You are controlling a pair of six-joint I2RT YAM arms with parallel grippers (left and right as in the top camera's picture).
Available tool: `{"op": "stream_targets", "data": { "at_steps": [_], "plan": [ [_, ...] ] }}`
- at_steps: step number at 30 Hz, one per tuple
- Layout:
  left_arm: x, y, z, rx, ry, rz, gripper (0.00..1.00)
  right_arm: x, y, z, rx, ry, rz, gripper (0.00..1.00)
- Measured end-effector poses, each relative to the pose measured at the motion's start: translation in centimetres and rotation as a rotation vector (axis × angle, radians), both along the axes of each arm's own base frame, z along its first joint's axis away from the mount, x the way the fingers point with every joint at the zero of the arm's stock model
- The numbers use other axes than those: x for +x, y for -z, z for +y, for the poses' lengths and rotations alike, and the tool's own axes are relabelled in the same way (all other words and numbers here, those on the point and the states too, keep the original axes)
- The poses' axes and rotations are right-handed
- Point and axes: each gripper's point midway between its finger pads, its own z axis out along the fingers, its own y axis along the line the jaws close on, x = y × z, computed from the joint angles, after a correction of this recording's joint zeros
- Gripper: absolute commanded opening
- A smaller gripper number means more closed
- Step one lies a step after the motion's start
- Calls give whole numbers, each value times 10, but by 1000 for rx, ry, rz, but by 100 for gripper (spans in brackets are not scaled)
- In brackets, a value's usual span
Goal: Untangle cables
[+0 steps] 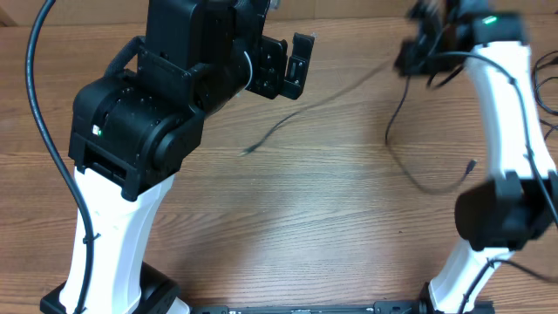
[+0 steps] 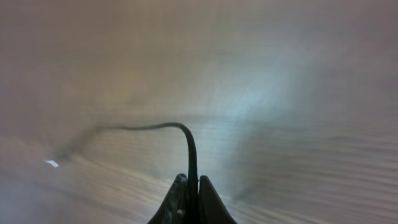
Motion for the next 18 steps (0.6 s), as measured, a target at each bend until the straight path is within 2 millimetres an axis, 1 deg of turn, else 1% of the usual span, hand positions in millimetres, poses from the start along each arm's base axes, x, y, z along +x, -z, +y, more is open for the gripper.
{"op": "stream_targets", "data": {
  "at_steps": [1,2,4,7,8,10,12,14,18],
  "plan": [
    [0,0,0,0,0,0,100,0,-31,-4,-9,27,-64,4],
    [0,0,0,0,0,0,100,-1,-71,-8,-20,57,-154,4],
    [0,0,0,2,1,-1,100,-10,-130,-16,-44,103,-297,4],
    [0,0,0,3,1,-1,100,-32,-200,-33,-91,183,-471,4],
    [0,1,0,5,-1,0,100,-41,-218,-39,-107,213,-516,4],
    [0,1,1,8,-4,2,100,-57,-244,-56,-146,280,-583,4],
    [0,2,3,14,-11,4,100,-68,-259,-74,-185,349,-619,4],
    [0,3,4,19,-18,6,100,-78,-265,-94,-222,421,-627,4],
    [1,4,7,31,-29,6,100,-86,-269,-126,-267,534,-628,4]
  ]
}}
